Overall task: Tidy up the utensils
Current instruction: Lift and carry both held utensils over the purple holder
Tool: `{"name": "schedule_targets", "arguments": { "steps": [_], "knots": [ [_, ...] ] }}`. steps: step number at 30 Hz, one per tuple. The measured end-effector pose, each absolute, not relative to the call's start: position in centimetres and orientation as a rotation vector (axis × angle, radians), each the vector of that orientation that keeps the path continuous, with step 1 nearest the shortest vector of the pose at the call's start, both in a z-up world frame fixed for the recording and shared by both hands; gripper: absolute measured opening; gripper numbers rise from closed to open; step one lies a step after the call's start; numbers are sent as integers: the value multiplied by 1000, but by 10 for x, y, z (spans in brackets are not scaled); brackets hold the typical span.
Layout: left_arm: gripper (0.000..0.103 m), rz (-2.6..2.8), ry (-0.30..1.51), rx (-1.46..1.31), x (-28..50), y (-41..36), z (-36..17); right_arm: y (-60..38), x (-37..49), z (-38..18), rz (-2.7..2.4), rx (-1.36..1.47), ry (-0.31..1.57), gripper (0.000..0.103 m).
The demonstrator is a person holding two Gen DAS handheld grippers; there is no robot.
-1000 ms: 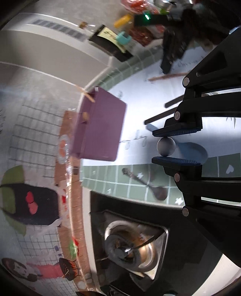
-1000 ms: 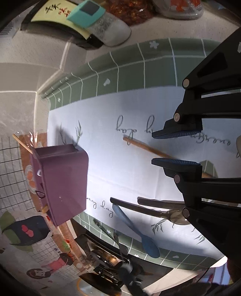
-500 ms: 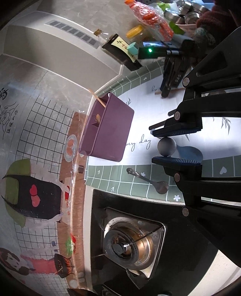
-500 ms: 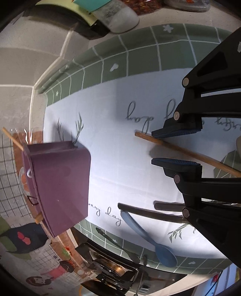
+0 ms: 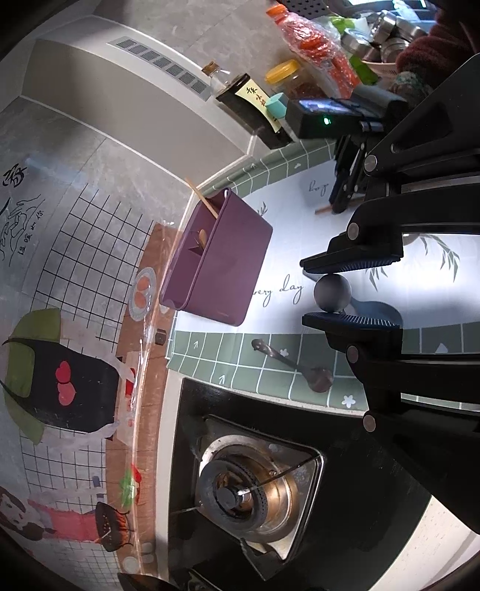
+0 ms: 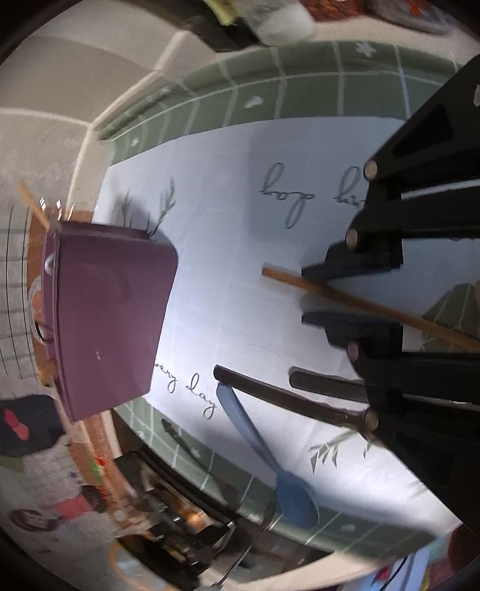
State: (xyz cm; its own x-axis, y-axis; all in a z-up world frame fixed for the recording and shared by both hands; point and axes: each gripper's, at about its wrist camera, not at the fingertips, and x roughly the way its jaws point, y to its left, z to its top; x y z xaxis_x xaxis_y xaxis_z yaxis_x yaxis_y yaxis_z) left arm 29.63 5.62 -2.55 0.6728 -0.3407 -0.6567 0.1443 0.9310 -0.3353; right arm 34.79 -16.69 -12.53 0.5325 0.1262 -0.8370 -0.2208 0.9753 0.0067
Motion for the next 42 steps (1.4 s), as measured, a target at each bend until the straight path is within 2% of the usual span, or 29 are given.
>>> {"name": "schedule_targets", "arguments": {
  "steps": [13, 22, 29, 32, 36, 42],
  "knots": [
    [22, -344, 807, -339, 299, 62, -11, -198, 316, -40, 273, 70, 784, 5],
    [22, -408, 765, -315, 311, 47, 20, -211, 317, -9, 247, 122, 693, 5],
    [22, -509, 520, -291, 340, 41, 124, -214, 329, 128, 235, 141, 335, 5],
    [22, -552, 460, -319, 362, 40, 153, -212, 341, 170, 206, 135, 205, 5],
    [22, -573, 450, -349, 397, 37, 160, -212, 374, 178, 182, 156, 181, 5],
    [22, -593, 514, -359, 446, 26, 133, -211, 426, 141, 178, 188, 241, 5]
  ]
}}
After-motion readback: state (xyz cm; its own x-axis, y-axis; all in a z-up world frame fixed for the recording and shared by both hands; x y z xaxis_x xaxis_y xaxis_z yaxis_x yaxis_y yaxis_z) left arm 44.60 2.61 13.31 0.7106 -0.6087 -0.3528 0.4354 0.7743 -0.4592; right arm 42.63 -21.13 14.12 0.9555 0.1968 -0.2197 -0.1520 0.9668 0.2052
